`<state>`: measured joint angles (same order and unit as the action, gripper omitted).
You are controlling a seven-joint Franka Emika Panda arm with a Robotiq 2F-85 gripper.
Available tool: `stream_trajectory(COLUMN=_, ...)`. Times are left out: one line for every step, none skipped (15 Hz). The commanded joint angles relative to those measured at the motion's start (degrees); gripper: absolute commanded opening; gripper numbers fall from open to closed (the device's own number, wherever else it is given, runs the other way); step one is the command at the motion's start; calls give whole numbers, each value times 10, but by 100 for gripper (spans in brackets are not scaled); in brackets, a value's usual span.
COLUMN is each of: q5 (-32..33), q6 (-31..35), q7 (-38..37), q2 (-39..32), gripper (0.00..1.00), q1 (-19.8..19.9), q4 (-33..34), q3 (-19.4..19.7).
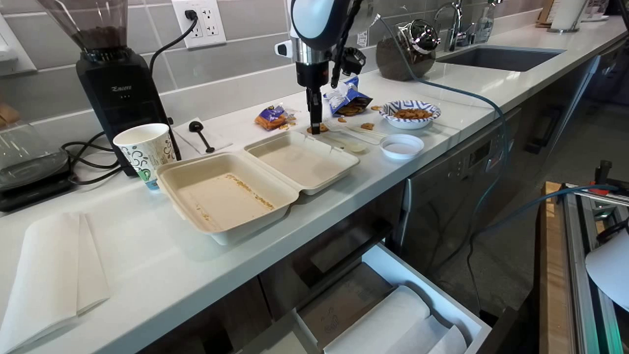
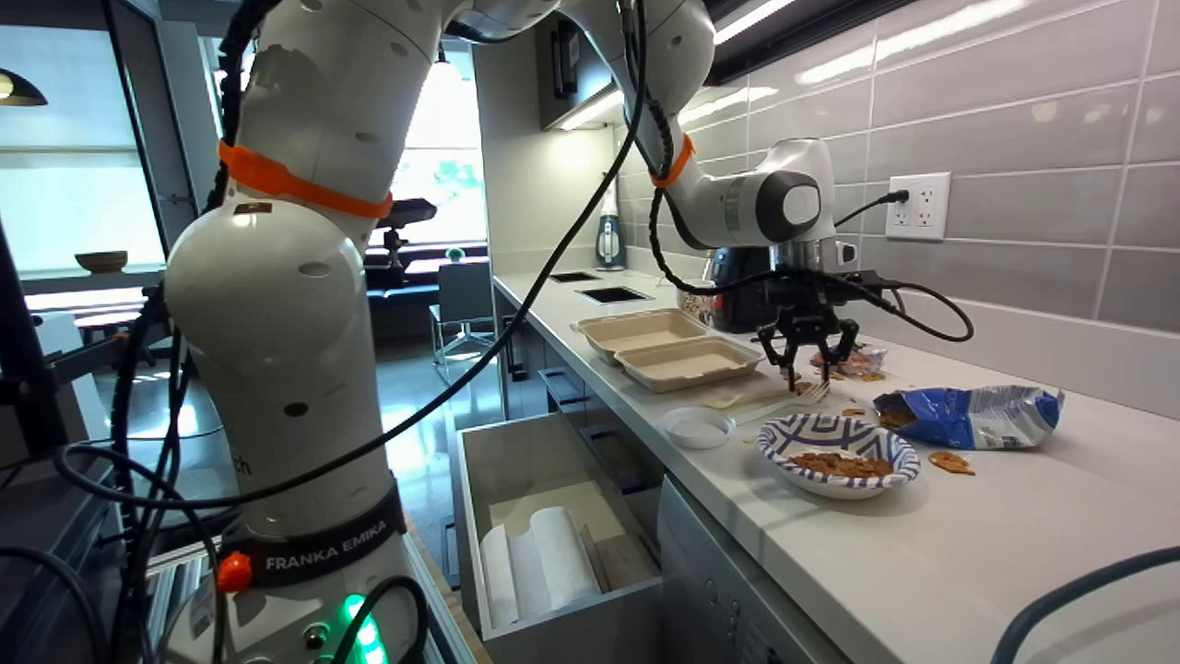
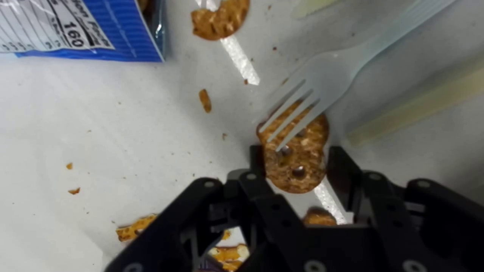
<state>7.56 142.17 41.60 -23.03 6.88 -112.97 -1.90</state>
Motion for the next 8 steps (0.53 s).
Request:
stream_trajectory(q5=9, q6=-11, q7=-1, q2=3, gripper=46, q1=-2, q4=-7, q3=1)
stream_trajectory(q5=10, q6=-11, q7=0, q2=4, gripper=46, q1=-2, q4=-7, q3=1)
stream_trajectory(q5=10, q6=-11, q7=-1, q2=4, gripper=45, q1=-2, q4=-7, q3=1)
stream_trajectory(q5=10, q6=-11, q7=-1, q2=4, gripper=45, q1=-2, q4=-7, q3=1)
stream_trajectory(q5=11, q6=-11, q7=-1, q2=5, gripper=45, q1=-2, q4=-8, q3=1)
stream_trajectory(q5=11, q6=-11, q7=-1, q2=6, gripper=45, q1=-2, q4=-8, q3=1)
stream_trajectory(q5=11, q6=-11, q7=-1, q2=6, gripper=46, q1=-2, q4=-9, q3=1)
stream_trajectory(q5=12, q6=-11, q7=0, q2=7, gripper=46, q1=-3, q4=-9, q3=1)
